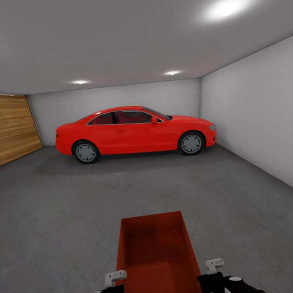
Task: Move the two storage containers from the living room to the garage. In the garage, place one container on the floor and stack the other container on top of it (either order is fine).
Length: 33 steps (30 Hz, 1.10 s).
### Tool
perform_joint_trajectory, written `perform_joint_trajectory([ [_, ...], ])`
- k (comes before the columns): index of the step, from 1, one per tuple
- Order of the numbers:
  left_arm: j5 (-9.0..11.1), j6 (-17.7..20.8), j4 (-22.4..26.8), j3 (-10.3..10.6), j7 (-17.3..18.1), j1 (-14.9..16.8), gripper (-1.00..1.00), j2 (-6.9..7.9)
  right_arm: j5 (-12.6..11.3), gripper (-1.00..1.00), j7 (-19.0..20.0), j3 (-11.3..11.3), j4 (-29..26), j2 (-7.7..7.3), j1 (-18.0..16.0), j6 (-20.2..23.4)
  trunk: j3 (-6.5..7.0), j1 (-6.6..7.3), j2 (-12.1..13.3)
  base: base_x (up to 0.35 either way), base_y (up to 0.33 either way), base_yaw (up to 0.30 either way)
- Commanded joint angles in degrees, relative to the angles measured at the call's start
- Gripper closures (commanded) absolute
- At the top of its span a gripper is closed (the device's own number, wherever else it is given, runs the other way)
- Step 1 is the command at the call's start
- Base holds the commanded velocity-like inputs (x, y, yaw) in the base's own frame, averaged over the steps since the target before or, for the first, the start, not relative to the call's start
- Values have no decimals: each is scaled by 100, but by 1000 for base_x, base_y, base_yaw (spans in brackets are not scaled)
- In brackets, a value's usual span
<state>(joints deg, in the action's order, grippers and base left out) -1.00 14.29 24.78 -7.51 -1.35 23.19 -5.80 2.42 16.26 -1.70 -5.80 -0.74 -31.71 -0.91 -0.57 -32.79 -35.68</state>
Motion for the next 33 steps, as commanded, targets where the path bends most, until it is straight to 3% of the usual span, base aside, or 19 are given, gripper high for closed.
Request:
perform_joint_trajectory([
  [1, 24, -4, 27, 7, -32, 2, 100, -10, 59, 100, 52, -52, 26, 5, -2, -14, -6, -2, -7, 0, 0, 0],
  [20, 29, 4, 26, 12, -32, 1, 100, -9, 111, 100, 58, -104, 26, 4, -2, -7, -61, -2, -7, 4, 0, 0],
  [21, 197, -329, 25, 309, -32, 1, 100, -9, 267, 100, 83, -304, 26, 4, -2, -6, -70, -2, -7, 140, 0, 0],
  [33, 197, -331, 18, 311, -32, 1, 100, -10, 267, 100, 104, -305, 26, 4, -2, -9, -121, -2, -7, 286, 0, 0],
])
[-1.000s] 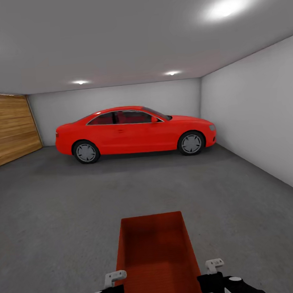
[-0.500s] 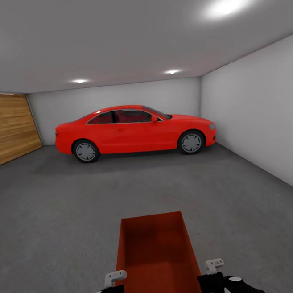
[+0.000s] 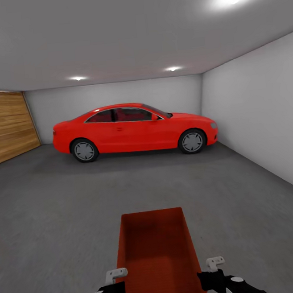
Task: Move the two storage containers from the living room to the garage. In the garage, place one container on the floor and stack the other container on top of it (either order is fine).
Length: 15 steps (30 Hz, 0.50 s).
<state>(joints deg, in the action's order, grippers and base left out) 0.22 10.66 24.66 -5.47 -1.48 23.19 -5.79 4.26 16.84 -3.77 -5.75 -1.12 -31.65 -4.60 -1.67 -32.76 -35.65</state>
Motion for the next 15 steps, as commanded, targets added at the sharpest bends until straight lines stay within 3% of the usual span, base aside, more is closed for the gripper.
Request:
perform_joint_trajectory([
  [1, 75, 32, 30, 108, -19, 1, 100, -10, 84, 100, 47, -98, 21, 42, -7, 361, -11, -5, -10, 216, 0, 0],
  [15, 74, 32, 31, 108, -19, 1, 100, -8, 84, 100, 47, -99, 21, 42, -7, 363, -11, -5, -10, 70, 0, 0],
])
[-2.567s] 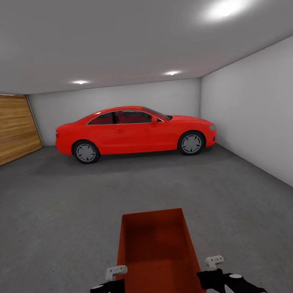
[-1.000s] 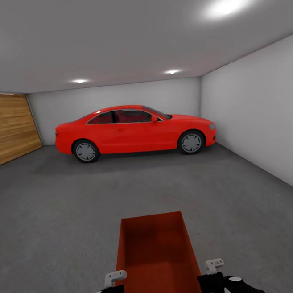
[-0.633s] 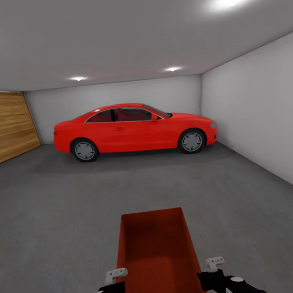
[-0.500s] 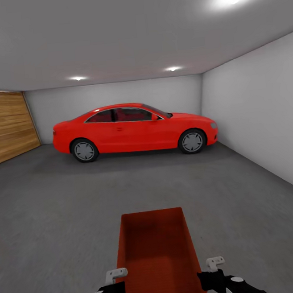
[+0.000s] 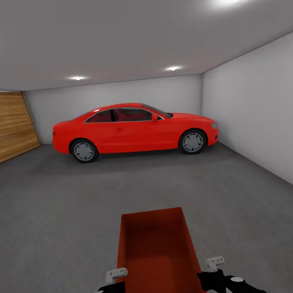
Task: Move the two storage containers from the living room to the garage. In the garage, place one container on the floor and stack the other container on top of it (either order is fine).
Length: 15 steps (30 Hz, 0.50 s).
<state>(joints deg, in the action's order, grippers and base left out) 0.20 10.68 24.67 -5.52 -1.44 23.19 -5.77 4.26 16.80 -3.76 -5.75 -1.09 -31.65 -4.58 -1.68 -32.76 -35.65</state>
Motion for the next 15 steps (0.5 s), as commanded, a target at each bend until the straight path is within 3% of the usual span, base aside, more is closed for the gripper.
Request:
perform_joint_trajectory([
  [1, 76, 30, 29, 113, -23, 2, 100, -9, 84, 100, 52, -99, 22, 39, -8, 362, -10, -4, -10, 235, 0, 0],
  [7, 77, 30, 31, 113, -23, 2, 100, -7, 84, 100, 52, -99, 22, 39, -8, 362, -10, -4, -10, 281, 0, 0],
  [15, 77, 30, 29, 113, -23, 2, 100, -12, 84, 100, 52, -98, 22, 39, -8, 362, -10, -4, -10, 62, 0, 0],
])
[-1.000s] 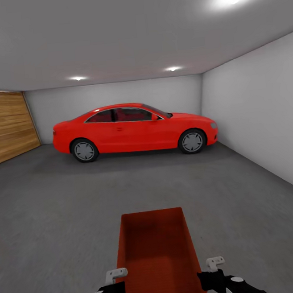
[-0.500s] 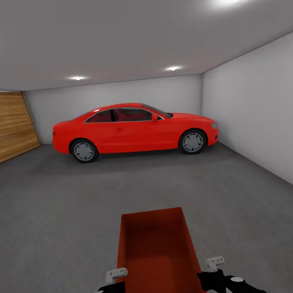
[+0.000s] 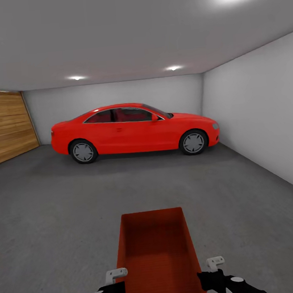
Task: Move the two storage containers from the living room to the garage. In the garage, place one container on the floor and stack the other container on top of it (either order is fine).
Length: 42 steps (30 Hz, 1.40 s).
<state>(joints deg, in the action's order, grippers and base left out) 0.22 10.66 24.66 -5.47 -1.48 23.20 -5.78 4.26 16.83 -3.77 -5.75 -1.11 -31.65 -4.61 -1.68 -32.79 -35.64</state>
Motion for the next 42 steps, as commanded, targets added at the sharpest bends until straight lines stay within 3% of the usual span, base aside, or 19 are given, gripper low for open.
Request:
perform_joint_trajectory([
  [1, 75, 33, 30, 107, -19, 1, 100, -10, 84, 100, 49, -98, 22, 41, -7, 365, -11, -2, -10, 7, 0, 0],
  [42, 75, 33, 30, 107, -20, 0, 100, -11, 84, 100, 49, -98, 22, 41, -7, 365, -11, -2, -10, 0, 8, 0],
])
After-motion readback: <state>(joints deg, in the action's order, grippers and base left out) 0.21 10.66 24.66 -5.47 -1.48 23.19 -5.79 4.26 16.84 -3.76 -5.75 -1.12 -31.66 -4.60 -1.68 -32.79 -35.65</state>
